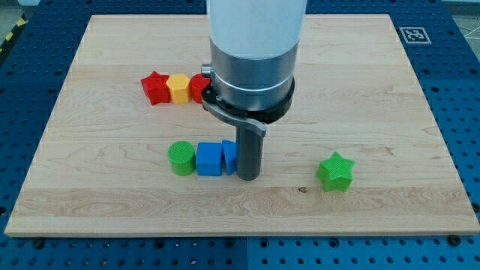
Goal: Move green star closer to the blue triangle
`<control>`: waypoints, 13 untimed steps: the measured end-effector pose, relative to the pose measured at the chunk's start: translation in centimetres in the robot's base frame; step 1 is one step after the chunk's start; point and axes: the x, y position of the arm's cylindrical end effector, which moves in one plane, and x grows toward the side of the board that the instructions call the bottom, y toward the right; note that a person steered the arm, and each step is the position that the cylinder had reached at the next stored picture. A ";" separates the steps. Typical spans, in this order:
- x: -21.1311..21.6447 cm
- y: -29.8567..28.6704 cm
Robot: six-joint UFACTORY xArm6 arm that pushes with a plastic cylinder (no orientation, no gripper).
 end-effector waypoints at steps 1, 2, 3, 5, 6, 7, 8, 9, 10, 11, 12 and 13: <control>0.5 0.1; 0.6 2.1; 0.6 5.4; -0.3 6.8; -3.2 7.7; -4.9 10.0; -5.0 13.5; -4.4 17.3; -2.0 20.0; 1.8 20.2; 2.6 18.9; 2.6 17.3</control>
